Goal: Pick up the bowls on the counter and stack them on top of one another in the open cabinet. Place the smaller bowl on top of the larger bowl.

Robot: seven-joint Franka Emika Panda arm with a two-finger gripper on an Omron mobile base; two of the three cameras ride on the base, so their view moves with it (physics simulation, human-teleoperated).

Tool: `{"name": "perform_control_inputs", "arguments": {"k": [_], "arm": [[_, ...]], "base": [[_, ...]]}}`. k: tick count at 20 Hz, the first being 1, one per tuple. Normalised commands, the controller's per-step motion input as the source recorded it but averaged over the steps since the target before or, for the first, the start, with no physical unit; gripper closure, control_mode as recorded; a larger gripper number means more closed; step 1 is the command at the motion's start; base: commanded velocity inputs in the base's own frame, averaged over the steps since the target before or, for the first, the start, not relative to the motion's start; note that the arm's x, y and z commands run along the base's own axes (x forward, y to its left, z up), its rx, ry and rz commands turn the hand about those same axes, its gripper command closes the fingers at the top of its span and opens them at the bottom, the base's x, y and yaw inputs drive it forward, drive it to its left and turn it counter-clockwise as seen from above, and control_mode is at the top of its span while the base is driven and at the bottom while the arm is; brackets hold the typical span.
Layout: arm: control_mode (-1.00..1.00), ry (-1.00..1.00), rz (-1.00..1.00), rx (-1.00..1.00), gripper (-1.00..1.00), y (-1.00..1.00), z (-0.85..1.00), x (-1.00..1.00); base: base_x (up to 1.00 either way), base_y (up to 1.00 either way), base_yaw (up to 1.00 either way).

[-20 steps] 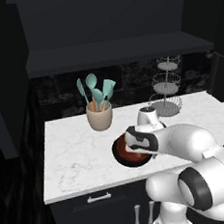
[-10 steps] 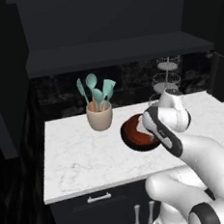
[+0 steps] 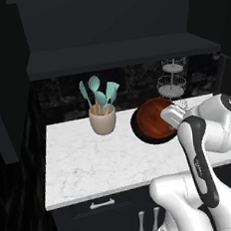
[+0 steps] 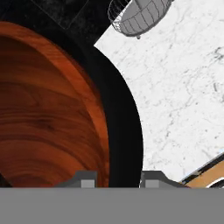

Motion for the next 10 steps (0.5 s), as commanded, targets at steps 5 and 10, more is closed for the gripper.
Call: {"name": "perform_control_inputs", "arguments": {"k": [5,10], "arm": [[-1.0,-0.37,-0.16,0.06,1.0,-0.04,1.0,-0.43],[-1.0,-0.36,-0.17,0.08,1.0,-0.02,1.0,-0.13]], "base": [[0.0,0.0,0.0],[0.0,0.0,0.0]]}}
